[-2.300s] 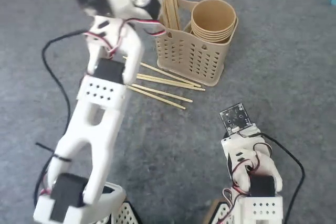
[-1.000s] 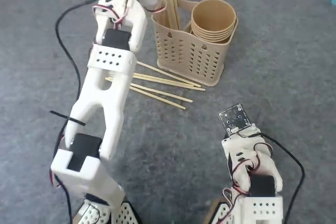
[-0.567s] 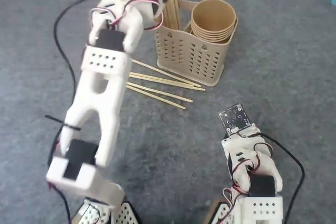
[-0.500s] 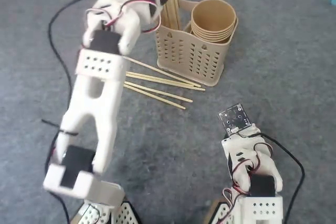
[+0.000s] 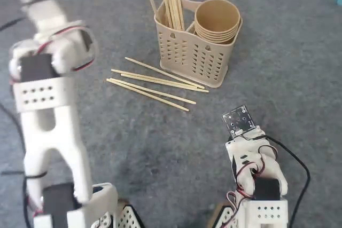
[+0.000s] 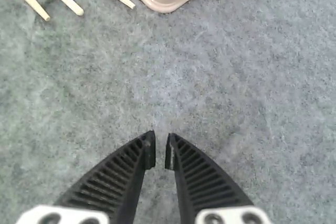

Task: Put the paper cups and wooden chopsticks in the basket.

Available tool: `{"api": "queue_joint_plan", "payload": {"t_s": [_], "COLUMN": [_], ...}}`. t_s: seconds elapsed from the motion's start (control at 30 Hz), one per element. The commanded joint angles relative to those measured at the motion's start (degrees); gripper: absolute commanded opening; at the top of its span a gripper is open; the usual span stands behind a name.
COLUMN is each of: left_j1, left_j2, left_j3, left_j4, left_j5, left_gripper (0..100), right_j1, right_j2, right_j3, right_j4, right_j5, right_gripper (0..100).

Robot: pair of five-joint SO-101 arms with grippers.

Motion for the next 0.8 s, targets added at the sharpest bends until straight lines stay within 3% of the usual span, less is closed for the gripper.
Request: {"api": "queue_joint_plan", "payload": {"t_s": [0.0, 0.2, 0.3, 0.6, 0.77], "left_j1": [-4.6, -5.0, -6.9, -11.1, -17.2], "left_j2": [-10.2, -26.0, -30.9, -25.1, -14.7], "left_j3": [18.0, 51.8, 61.8, 71.5, 62.9], "left_j4": [-10.8, -32.4, -36.7, -44.4, -42.7], "left_j5": [-3.6, -6.5, -6.4, -6.4, -1.1], "left_gripper": [9, 8, 8, 8, 9], "right_j1": [0.2, 0.0, 0.0, -3.0, -12.0], "right_j2": [0.0, -0.6, -0.6, 0.0, 0.8], "right_j3": [1.0, 1.0, 0.8, -2.4, -10.6], "right_j4": [0.5, 1.5, 1.5, 1.9, 2.0], "right_j5": [0.6, 0.3, 0.3, 0.5, 0.3], "right_gripper": [5.8, 5.8, 5.8, 5.8, 5.8]}}
